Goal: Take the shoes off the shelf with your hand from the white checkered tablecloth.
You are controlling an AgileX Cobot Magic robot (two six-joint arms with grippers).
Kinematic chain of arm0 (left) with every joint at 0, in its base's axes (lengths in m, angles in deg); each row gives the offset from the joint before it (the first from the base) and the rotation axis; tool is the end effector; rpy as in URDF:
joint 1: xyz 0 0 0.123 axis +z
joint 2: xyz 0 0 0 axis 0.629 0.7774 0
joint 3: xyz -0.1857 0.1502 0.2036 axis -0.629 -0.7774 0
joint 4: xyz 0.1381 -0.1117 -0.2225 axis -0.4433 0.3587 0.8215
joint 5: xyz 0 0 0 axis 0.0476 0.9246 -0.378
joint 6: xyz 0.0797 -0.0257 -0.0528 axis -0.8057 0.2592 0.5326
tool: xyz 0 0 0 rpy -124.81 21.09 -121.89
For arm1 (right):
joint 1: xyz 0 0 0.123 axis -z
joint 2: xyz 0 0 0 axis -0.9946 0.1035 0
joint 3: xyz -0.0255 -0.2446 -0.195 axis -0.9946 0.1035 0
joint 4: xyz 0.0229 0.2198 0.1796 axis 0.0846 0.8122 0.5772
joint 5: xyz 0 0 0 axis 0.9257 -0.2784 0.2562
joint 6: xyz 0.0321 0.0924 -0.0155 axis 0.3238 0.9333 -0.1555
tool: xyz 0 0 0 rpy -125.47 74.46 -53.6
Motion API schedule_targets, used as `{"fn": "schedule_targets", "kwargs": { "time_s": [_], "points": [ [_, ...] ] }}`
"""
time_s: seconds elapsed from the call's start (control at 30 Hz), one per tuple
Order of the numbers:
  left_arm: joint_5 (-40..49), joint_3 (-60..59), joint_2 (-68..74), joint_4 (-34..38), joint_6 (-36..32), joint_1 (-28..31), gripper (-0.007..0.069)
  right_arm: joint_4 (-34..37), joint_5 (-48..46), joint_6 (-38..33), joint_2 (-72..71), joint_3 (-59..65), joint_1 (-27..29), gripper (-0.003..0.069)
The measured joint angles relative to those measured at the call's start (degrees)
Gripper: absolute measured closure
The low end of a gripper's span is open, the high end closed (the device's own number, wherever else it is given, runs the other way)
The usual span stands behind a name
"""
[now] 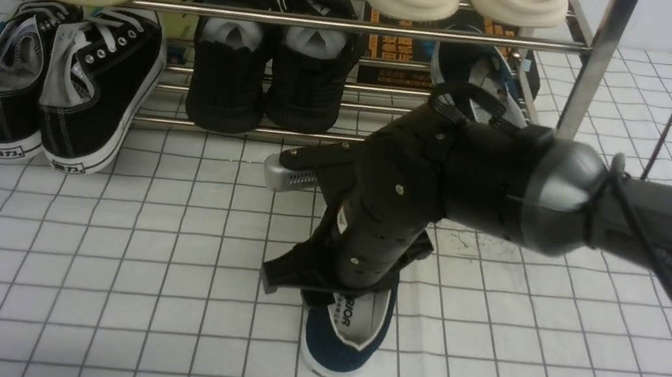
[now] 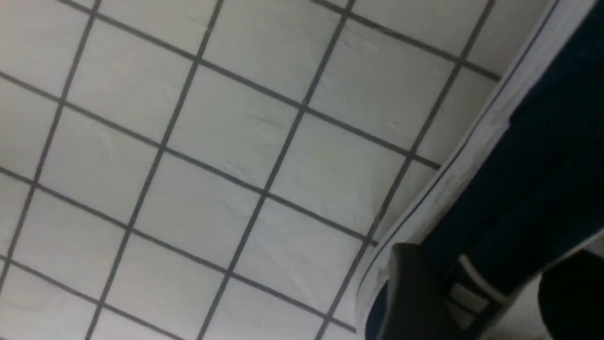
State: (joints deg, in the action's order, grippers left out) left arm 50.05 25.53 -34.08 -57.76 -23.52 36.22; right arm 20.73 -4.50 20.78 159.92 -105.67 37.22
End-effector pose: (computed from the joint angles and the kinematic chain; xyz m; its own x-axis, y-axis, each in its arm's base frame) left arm 0.0642 0.0076 0.1689 -0.2997 0.0189 -0.9539 -0.0533 0.9979 0.0366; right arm 0.3216 0.3477 0.2235 -0.8890 -0.3395 -0.3072 -0.4034 0.8982 0.1745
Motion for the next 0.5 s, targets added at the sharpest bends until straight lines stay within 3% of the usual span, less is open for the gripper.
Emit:
{"fn": "schedule_targets", "kwargs": {
  "time_s": [0.1, 0.23, 0.5],
  "points": [
    [0.0, 0.0, 0.0, 0.0, 0.0, 0.0, 0.0384, 0.5, -7.1, -2.0, 0.0, -4.2, 0.0, 0.0235],
    [0.0, 0.0, 0.0, 0.0, 0.0, 0.0, 0.0384, 0.9, -13.4, -3.2, -0.1, -9.4, 0.0, 0.0223],
    [0.0, 0.0, 0.0, 0.0, 0.0, 0.0, 0.0384, 2.9, -15.0, -2.8, 3.1, -10.4, 0.0, 0.0223]
  ]
}}
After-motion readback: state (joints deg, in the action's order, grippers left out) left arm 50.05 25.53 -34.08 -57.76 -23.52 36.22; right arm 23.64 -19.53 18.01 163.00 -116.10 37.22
